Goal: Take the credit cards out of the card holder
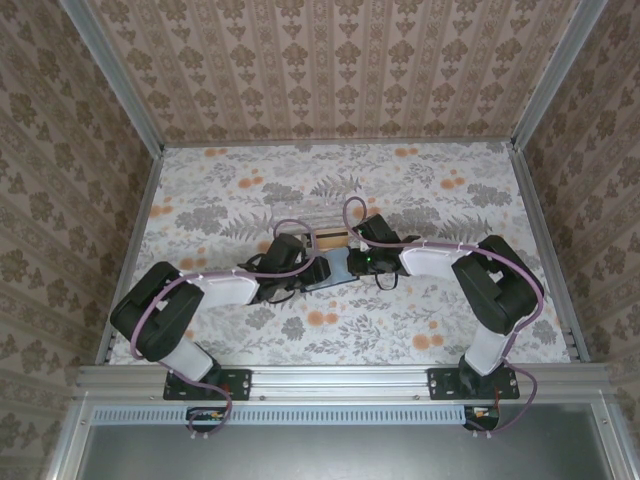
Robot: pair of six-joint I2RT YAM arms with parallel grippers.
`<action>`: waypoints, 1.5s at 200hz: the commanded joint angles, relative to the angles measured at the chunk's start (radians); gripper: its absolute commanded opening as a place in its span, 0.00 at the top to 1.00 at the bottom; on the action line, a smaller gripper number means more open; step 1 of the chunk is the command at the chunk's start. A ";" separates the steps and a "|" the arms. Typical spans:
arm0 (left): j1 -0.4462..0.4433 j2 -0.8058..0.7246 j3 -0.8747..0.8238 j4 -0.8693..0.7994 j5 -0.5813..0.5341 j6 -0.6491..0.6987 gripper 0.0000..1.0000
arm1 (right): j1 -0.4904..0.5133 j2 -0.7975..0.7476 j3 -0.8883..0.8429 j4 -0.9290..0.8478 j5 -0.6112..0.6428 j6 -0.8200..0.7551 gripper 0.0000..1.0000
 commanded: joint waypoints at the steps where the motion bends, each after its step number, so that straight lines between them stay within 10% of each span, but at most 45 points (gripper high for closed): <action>1: -0.006 0.011 0.018 0.008 0.028 0.011 0.31 | 0.012 0.043 -0.002 -0.033 -0.018 0.014 0.85; 163: -0.004 -0.162 0.043 -0.192 -0.078 0.108 0.37 | 0.013 0.039 -0.006 -0.031 -0.020 0.021 0.85; 300: 0.007 -0.023 0.050 -0.112 -0.027 0.086 0.42 | 0.013 0.040 -0.008 -0.027 -0.025 0.026 0.86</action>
